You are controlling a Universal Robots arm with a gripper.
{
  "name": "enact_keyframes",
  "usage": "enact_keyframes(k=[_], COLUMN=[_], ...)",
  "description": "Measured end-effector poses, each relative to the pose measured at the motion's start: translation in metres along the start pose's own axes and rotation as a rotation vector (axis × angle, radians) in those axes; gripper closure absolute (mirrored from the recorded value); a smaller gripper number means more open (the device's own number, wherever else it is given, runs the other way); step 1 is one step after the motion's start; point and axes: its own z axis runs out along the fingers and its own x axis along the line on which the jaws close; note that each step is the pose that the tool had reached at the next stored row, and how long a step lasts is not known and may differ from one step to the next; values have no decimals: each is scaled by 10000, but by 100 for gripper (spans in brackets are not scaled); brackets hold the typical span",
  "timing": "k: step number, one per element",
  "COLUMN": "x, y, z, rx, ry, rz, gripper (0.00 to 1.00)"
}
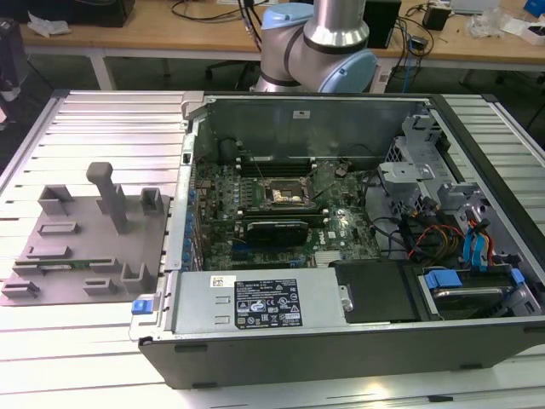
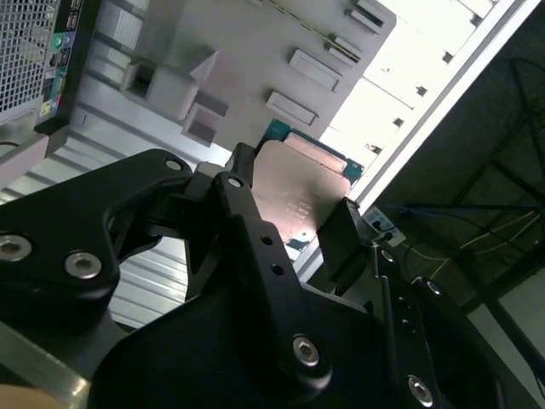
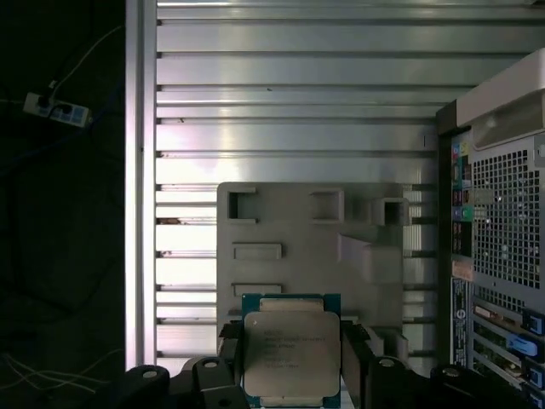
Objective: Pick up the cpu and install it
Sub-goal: 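Pick up the cpu and move it towards the insertion slot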
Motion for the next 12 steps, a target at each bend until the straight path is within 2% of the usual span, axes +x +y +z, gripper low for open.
enact_keyframes(k=[2, 12], x=[-71, -309], y=[0, 0], z=[0, -1], rx=[0, 0], ry=[1, 0], rz=[1, 0], gripper=[45, 45])
